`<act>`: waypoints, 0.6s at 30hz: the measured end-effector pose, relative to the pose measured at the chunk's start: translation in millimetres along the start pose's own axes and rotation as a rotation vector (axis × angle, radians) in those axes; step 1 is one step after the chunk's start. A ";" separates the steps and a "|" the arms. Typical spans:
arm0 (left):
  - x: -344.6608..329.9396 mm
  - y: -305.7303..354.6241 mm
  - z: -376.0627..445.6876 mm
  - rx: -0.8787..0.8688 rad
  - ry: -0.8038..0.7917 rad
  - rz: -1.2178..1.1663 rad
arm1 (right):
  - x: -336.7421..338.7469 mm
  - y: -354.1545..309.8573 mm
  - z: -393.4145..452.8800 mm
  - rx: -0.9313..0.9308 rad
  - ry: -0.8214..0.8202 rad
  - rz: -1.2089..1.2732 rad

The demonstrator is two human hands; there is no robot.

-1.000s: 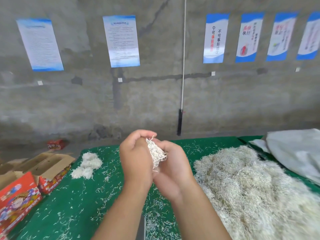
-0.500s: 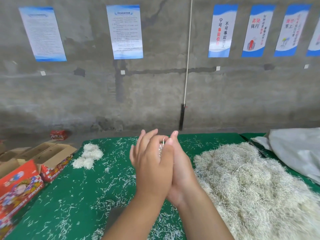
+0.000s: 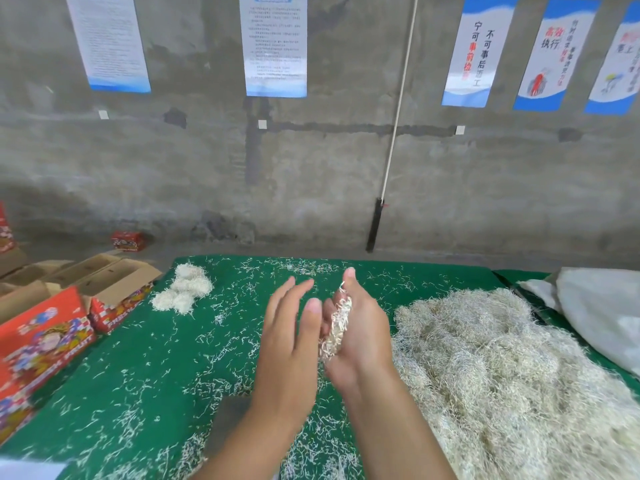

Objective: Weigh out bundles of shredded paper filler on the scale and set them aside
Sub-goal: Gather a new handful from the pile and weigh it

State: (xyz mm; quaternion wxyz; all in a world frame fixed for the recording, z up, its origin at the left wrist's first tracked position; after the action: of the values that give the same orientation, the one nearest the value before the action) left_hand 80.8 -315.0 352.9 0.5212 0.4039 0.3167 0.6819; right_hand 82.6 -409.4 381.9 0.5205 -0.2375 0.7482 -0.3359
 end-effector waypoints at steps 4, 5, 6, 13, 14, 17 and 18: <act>42.1 -74.9 3.3 0.233 0.050 0.038 | 5.7 13.3 23.8 -0.083 -0.017 0.043; 56.5 -101.5 3.5 0.312 0.071 0.071 | 9.9 19.6 31.8 -0.102 -0.007 0.063; 71.3 -130.6 1.3 0.392 0.088 0.111 | 13.6 25.8 39.3 -0.121 0.012 0.073; 163.1 -373.2 -85.0 0.923 -0.178 0.726 | 56.7 112.2 87.7 -0.362 0.000 -0.263; 173.1 -396.6 -104.0 0.968 -0.243 0.770 | 58.5 127.9 89.8 -0.393 -0.047 -0.320; 190.2 -447.4 -146.1 0.991 -0.382 0.993 | 67.6 182.1 103.7 -0.452 -0.098 -0.585; 189.2 -459.8 -152.4 0.966 -0.424 1.073 | 71.5 202.0 112.2 -0.460 -0.080 -0.655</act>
State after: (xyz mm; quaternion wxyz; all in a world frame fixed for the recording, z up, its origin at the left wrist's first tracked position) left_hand 131.0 -16.1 -69.7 -0.0679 0.8092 0.2332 0.5350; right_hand 162.1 -354.9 160.1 0.3478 -0.5865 0.6679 -0.2983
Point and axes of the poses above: each hand's wrist, its own z-axis towards the middle knuckle, its own x-axis out of the back of the hand, y = z × x, the point moved 2 cm from there along z, towards the middle knuckle
